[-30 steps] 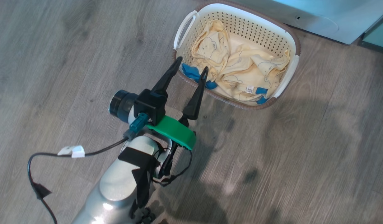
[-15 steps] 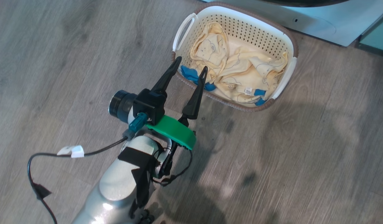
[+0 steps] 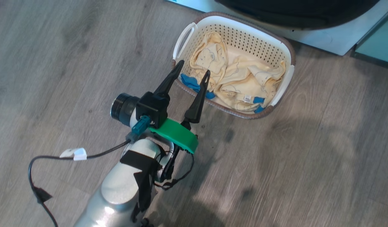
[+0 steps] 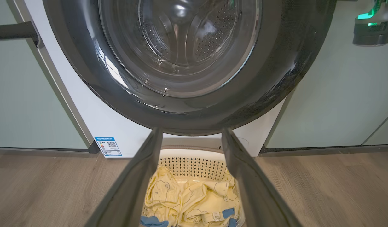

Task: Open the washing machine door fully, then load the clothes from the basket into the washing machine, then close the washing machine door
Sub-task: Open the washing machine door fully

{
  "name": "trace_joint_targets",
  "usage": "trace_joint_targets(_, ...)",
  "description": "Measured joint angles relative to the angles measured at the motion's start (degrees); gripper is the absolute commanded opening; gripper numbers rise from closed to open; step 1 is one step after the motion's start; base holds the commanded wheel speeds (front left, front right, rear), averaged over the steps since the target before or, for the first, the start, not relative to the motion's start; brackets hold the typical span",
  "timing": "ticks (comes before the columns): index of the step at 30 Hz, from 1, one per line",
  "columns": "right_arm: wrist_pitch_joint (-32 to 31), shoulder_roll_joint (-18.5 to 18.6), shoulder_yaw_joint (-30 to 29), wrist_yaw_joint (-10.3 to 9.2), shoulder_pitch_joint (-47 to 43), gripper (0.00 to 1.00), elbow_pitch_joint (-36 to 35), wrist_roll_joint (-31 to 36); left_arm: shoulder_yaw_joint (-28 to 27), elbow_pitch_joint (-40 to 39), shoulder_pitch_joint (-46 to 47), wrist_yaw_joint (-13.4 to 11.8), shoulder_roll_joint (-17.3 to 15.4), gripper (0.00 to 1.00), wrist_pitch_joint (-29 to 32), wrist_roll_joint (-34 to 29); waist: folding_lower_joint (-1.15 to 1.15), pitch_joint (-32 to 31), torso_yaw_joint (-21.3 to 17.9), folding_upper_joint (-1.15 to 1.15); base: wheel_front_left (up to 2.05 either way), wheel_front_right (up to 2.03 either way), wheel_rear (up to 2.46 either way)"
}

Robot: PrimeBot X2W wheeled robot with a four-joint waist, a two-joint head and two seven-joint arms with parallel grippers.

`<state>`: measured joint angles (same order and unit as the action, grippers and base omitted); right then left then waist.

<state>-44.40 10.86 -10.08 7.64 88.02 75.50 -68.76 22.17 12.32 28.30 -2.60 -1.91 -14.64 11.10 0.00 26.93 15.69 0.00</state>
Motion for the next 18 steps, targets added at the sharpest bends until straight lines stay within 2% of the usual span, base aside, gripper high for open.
trace_joint_targets(18,-9.2,-4.5,0.1,0.0,-14.7,0.0,-12.6,-3.5,0.6,1.9,-2.7,0.9,0.0,1.0,0.0,-0.7,0.0,-4.7,-0.2,0.0,0.0,0.0,0.0)
